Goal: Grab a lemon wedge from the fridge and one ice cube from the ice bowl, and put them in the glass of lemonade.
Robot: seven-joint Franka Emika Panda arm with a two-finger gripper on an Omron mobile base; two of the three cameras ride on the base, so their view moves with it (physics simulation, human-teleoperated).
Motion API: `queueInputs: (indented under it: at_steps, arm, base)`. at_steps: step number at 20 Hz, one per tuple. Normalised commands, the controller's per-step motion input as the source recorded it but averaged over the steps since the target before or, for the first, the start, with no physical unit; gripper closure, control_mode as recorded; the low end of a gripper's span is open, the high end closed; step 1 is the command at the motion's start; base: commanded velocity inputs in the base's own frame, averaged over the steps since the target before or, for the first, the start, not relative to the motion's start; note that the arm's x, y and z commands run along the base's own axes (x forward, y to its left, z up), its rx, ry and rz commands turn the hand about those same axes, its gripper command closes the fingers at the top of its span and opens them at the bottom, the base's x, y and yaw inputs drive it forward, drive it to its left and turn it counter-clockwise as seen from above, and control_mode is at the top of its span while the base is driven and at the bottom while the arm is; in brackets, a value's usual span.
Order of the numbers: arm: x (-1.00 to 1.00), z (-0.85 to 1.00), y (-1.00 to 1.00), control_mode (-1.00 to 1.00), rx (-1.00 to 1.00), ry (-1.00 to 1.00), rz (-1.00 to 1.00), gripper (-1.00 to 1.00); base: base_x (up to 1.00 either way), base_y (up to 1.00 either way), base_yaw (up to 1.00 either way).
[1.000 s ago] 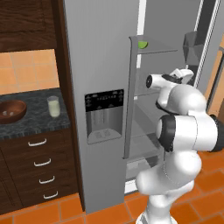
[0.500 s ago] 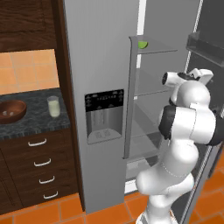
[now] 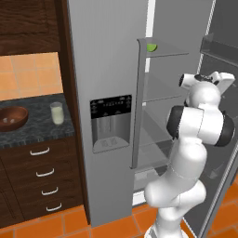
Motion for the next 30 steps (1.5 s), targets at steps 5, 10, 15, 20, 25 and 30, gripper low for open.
queueInputs:
  at_steps: [5, 10, 15, 20, 25, 30]
  arm:
    - [-0.2, 0.21, -0.08, -1.0, 0.0, -0.17, 0.0, -1.0]
    - [-0.24, 0.72, 0.65, -1.0, 0.0, -0.29, 0.0, -1.0]
    - [0.0, 0.21, 1.0, -1.0, 0.03, -0.3, 0.06, -1.0]
    - [-0.32, 0.52, 0.38, -1.0, 0.26, -0.18, 0.31, -1.0]
    - [-0.89, 0.57, 0.0, -1.0, 0.3, -0.14, 0.51, -1.0]
    - [-0.39, 0.05, 0.38, -1.0, 0.21, -0.12, 0.58, -1.0]
  base:
    - [0.0, 0.0, 0.0]
    - [0.0, 0.0, 0.0]
    - [0.0, 0.0, 0.0]
    - [0.0, 0.0, 0.0]
    - [0.0, 0.0, 0.0]
    - [0.0, 0.0, 0.0]
